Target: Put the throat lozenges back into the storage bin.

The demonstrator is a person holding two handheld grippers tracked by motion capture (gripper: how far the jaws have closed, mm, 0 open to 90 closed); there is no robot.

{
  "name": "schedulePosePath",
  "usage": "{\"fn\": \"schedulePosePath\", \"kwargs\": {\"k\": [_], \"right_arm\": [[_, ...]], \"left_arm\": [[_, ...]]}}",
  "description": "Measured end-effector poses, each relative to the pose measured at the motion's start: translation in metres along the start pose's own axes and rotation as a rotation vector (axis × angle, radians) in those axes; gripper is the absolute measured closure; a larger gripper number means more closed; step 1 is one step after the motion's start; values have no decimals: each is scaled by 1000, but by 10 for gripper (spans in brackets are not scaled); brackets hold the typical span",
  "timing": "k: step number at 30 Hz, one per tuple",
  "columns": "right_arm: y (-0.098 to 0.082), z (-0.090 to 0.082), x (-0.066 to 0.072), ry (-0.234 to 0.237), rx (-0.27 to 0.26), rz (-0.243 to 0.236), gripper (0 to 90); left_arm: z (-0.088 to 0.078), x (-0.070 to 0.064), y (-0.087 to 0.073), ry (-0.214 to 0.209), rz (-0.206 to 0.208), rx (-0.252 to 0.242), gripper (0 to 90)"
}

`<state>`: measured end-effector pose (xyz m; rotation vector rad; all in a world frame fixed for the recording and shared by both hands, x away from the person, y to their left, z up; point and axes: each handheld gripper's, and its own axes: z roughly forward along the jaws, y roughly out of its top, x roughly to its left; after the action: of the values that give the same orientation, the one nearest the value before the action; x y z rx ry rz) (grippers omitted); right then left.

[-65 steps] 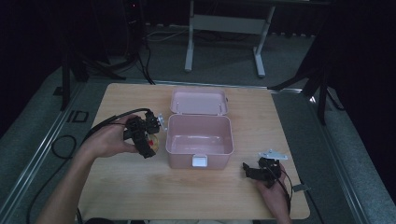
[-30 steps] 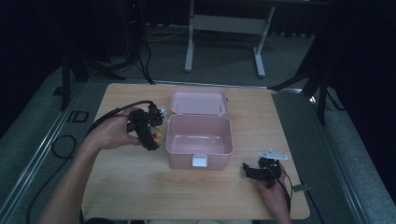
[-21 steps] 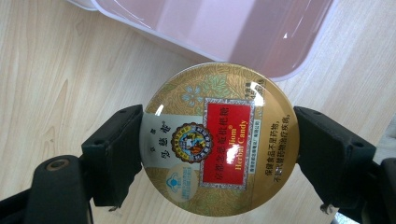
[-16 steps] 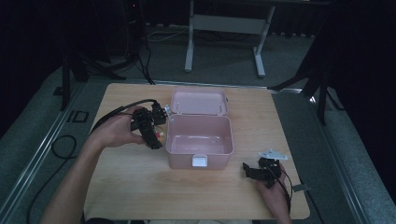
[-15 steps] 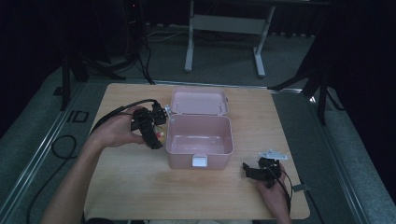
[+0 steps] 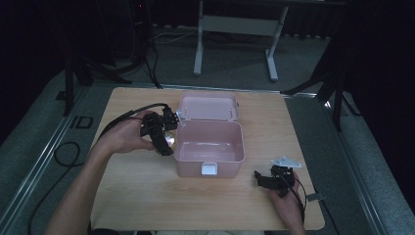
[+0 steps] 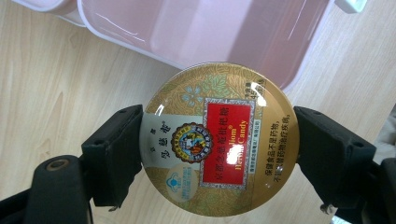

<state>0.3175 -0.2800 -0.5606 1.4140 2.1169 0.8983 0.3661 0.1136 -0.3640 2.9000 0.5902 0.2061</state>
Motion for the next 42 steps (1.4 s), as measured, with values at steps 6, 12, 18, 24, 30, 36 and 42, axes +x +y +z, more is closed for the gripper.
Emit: {"fn": "schedulePosePath", "kwargs": {"k": [6,12,18,24,30,36,42], "right_arm": [[0,0,0,0,0,0,128],[0,0,0,0,0,0,128],[0,0,0,0,1,-1,128],[0,0,0,0,1,-1,128],[0,0,0,0,1,-1,128],[0,0,0,0,1,0,128],[0,0,0,0,1,-1,128]], "left_arm": [[-1,-1,6,3,8,-3,207],[0,-2,11,1,19,-4,207],[0,-4,18,-3,25,-15,207],[1,-6,24,-12,36,-18,207],[3,-9,31,-16,44,-21,207],[5,-10,35,-17,55,-18,207],[7,-11,38,-18,61,-17,206]]}}
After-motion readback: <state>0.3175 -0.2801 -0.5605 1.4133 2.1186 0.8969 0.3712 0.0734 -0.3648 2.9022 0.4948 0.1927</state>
